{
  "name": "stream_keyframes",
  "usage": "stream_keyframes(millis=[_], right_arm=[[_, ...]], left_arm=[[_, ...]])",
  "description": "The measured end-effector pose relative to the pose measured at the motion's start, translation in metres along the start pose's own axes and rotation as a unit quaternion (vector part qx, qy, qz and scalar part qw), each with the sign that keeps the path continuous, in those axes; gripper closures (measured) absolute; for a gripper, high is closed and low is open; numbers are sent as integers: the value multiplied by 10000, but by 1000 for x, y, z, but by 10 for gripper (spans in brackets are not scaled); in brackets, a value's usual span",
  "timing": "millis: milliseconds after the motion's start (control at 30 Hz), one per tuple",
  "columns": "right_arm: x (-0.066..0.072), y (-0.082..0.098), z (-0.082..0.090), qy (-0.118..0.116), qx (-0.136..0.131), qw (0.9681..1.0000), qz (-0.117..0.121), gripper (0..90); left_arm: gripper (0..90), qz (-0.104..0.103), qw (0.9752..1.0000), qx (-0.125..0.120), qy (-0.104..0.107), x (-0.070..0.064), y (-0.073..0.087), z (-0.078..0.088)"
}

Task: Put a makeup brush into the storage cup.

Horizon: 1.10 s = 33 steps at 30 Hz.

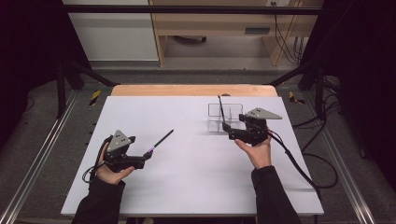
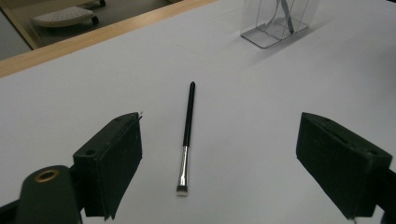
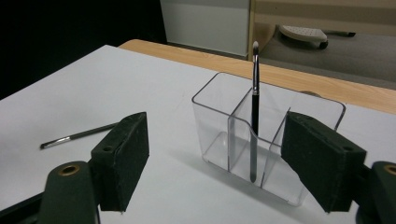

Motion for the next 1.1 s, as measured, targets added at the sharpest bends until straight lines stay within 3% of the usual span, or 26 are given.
stream_keyframes(millis=[400, 567, 700, 1100], right_arm=[[0, 25, 28, -237, -46, 9997, 61, 167], [-4, 34, 33, -213, 54, 9998, 33, 157], [-5, 40, 36, -120, 144, 9997, 148, 146], [-8, 45, 36, -156, 154, 9998, 20, 148]], left_arm=[[141, 4, 10000, 45, -5, -1, 1, -3], [141, 3, 10000, 60, 1, -2, 1, -4], [142, 1, 10000, 74, 14, -3, -1, -6], [146, -9, 9998, 202, 75, 0, -9, -17]])
Point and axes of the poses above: each handheld gripper's, and its own axes: z roughly backward along the jaws, y roughly out of its underside, x roughly to its left, the point moved 8 cm from there along -z, roughly forward along the jaws, and after that the axes turned 6 degrees about -z, right-handed, at the moved point
